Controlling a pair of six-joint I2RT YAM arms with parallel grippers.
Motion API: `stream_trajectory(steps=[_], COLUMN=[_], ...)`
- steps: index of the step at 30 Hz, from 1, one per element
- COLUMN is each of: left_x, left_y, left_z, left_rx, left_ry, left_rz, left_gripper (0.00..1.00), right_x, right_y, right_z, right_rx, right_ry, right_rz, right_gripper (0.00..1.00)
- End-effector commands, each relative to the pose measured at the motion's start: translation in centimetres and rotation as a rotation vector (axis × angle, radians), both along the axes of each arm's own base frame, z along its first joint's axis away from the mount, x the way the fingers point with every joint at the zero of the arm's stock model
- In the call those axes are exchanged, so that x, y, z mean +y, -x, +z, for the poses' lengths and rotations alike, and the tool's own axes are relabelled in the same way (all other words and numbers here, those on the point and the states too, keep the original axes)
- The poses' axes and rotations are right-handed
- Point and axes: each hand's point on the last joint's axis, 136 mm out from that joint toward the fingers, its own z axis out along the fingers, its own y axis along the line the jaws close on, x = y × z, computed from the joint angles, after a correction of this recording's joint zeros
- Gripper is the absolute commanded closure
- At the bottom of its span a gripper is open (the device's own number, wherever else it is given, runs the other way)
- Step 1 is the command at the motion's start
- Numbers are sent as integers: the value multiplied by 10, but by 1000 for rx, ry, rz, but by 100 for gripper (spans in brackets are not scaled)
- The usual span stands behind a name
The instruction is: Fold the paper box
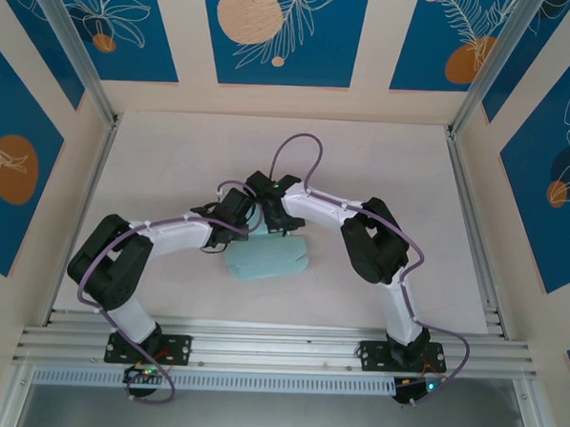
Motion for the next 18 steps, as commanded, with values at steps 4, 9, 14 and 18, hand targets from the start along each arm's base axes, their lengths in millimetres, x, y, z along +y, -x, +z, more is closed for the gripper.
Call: stream_trajectory(steps=[4, 9, 14, 18], left_x=[9, 11, 9, 9], left_y=[13, 17, 20, 16], left_z=[21, 33, 23, 13], left_rx=[2, -24, 0, 13], left_ry=[8, 34, 40, 18], left_rz=[-26, -25, -28, -20], left_gripper=[67, 65, 64, 67], right_x=[-29, -20, -16, -14], right_y=[19, 19, 20, 21], right_z=[-9, -8, -6, -7], right_rx=[44, 62, 66, 73], right_ry=[169, 127, 111, 101], right_rz=[35, 46, 51, 53], right_gripper=[100, 100, 100, 100])
